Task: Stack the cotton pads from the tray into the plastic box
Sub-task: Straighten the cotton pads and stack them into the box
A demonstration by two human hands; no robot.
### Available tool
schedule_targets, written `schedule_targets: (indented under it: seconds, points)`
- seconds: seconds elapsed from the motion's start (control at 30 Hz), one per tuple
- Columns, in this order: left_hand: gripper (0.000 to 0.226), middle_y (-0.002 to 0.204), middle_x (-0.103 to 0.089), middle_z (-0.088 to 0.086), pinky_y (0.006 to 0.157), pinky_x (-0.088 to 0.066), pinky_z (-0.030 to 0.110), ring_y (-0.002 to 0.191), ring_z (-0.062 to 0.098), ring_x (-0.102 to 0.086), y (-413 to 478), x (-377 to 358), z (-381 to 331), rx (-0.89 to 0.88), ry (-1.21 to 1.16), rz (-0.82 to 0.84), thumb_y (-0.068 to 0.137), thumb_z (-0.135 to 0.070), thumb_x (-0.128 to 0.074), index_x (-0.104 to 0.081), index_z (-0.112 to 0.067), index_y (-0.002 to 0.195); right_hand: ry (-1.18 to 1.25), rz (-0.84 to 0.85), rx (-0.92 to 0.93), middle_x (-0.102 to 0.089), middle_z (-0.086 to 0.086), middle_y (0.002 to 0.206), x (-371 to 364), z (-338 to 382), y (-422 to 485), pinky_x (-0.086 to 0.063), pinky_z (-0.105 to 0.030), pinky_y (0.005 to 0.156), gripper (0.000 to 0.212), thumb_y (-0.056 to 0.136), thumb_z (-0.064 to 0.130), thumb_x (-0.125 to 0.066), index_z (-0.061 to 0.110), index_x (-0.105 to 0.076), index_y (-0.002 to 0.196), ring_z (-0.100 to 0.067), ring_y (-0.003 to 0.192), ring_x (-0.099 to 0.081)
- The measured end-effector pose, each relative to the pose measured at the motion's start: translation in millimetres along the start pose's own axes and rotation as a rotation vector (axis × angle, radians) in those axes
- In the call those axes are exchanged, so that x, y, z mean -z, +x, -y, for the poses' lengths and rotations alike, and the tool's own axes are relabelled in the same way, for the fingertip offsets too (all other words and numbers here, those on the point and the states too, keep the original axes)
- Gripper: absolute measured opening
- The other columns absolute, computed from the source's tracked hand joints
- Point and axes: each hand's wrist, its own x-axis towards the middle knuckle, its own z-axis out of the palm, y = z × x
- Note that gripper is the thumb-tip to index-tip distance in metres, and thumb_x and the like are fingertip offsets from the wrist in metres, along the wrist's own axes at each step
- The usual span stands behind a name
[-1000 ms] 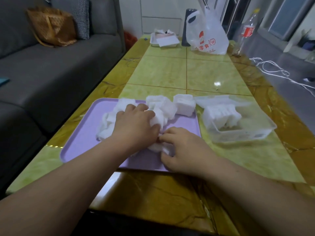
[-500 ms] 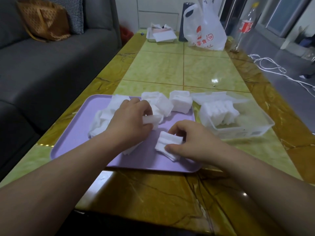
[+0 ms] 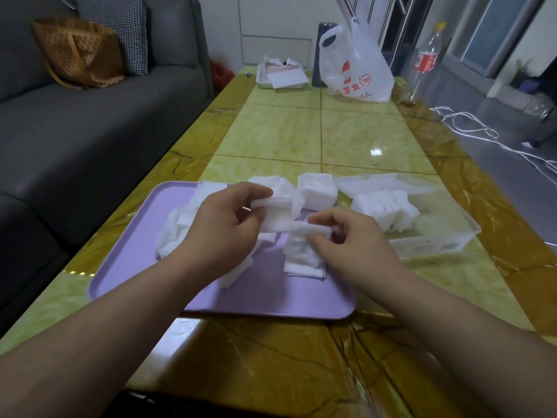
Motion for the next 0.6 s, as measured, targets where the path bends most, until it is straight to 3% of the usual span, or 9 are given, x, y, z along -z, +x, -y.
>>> schedule_targets:
  seconds: [0.07,0.2,0.3,0.47,0.6]
  points:
    - [0.03,0.104,-0.074,-0.01,0.069,-0.057,0.016,0.078,0.015,-0.071,-1.9,0.2,-4.5,0.041,-0.11,0.02,0.096,-0.003,-0.063,-0.072,-0.024,0.116,0.054,-0.056,0.022,-0.074,0.006,0.084,1.3,2.8,0.2,-0.057,-0.03,0.072,0.014,0.092,0.018,-0.073,0.027,-0.074,0.102,-0.014,0.077,-0.068]
    - [0.033,0.11,-0.072,0.006,0.069,-0.061,0.025,0.083,0.025,-0.076,-5.7,1.8,-8.6,0.085,-0.282,0.1,0.097,0.001,-0.061,-0.068,-0.021,0.121,0.122,-0.092,-0.011,-0.076,0.002,0.097,0.7,3.9,2.0,-0.061,-0.042,0.08,0.018,0.092,0.017,-0.072,0.029,-0.072,0.105,-0.023,0.083,-0.07]
    - [0.037,0.101,-0.076,0.006,0.075,-0.061,0.029,0.081,0.023,-0.075,-9.8,0.0,-7.8,0.114,-0.329,0.252,0.095,0.003,-0.064,-0.066,-0.019,0.126,0.266,-0.074,-0.131,-0.077,-0.002,0.093,1.5,4.8,2.5,-0.064,-0.042,0.069,0.017,0.094,0.01,-0.069,0.024,-0.073,0.102,-0.024,0.082,-0.074]
    - [0.032,0.098,-0.071,0.012,0.079,-0.061,0.038,0.076,0.019,-0.074,-11.0,-3.8,-9.1,0.137,-0.279,0.319,0.086,-0.001,-0.078,-0.067,-0.017,0.111,0.442,-0.025,-0.209,-0.079,-0.011,0.092,3.4,6.8,4.9,-0.064,-0.05,0.08,0.028,0.089,-0.007,-0.066,0.014,-0.072,0.106,-0.03,0.089,-0.077]
    - [0.028,0.091,-0.075,0.02,0.076,-0.063,0.034,0.079,0.022,-0.073,-11.1,1.7,-13.1,0.161,-0.373,0.358,0.078,0.006,-0.082,-0.069,-0.003,0.101,0.517,-0.028,-0.23,-0.079,-0.015,0.09,4.8,5.4,3.3,-0.064,-0.045,0.082,0.021,0.086,-0.009,-0.072,0.007,-0.072,0.1,-0.033,0.091,-0.077]
